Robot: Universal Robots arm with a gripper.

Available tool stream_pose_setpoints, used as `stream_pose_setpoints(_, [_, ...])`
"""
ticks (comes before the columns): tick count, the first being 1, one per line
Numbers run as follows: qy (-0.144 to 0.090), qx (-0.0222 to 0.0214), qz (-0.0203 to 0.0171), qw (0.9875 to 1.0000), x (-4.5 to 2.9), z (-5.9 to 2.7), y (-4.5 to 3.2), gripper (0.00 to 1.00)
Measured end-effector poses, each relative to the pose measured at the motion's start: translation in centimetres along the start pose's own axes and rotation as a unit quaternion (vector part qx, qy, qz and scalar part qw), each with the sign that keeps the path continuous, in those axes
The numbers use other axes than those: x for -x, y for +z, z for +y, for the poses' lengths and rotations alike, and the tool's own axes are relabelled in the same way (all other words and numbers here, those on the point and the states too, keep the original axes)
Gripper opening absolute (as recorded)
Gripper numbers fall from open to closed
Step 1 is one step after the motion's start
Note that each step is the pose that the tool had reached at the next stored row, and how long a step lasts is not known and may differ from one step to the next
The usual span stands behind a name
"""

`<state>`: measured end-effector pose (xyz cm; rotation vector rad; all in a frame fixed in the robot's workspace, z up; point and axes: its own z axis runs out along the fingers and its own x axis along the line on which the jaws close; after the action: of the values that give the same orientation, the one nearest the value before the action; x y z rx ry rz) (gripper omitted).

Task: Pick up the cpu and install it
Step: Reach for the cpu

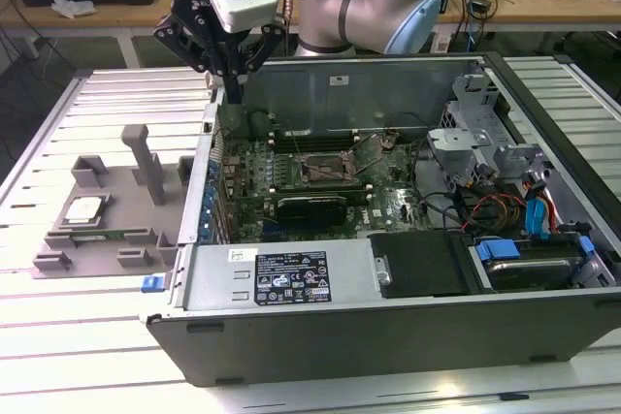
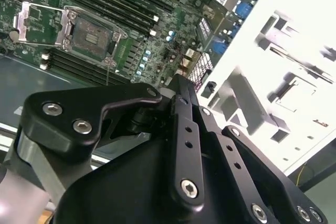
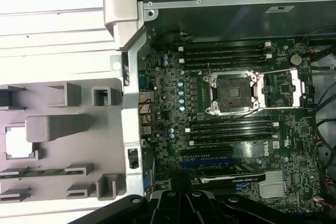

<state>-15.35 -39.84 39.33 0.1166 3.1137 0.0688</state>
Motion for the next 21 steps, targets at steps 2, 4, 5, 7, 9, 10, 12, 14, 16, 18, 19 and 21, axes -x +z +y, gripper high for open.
stream_pose_setpoints(2, [0.0,0.0,0.0,1.0,-0.48,-0.02,-0.01,0.11])
stream_pose_setpoints(4, [0.0,0.0,0.0,1.0,-0.95,-0.05,-0.02,0.11])
stream_pose_setpoints(5, [0.0,0.0,0.0,1.0,-1.12,-0.06,-0.02,0.11])
stream_pose_setpoints(7, [0.0,0.0,0.0,1.0,-1.56,-0.06,-0.04,0.11])
stream_pose_setpoints(9, [0.0,0.0001,0.0,1.0,-1.87,-0.03,-0.04,0.11])
stream_pose_setpoints(10, [0.0,0.0,0.0,1.0,-2.02,-0.02,-0.05,0.11])
stream_pose_setpoints(12, [0.0,0.0,0.0,1.0,-2.23,-0.01,-0.05,0.11])
stream_pose_setpoints(14, [0.0,0.0,0.0,1.0,-2.55,0.03,-0.06,0.11])
stream_pose_setpoints(16, [0.0,0.0,0.0,1.0,-2.82,0.05,-0.06,0.11])
stream_pose_setpoints(18, [0.0,0.0,0.0,1.0,-3.11,0.08,-0.07,0.11])
stream_pose_setpoints(19, [0.0,0.0,0.0,1.0,-3.26,0.09,-0.07,0.11])
stream_pose_setpoints(21, [0.0,0.0,0.0,1.0,-3.65,0.13,-0.08,0.11])
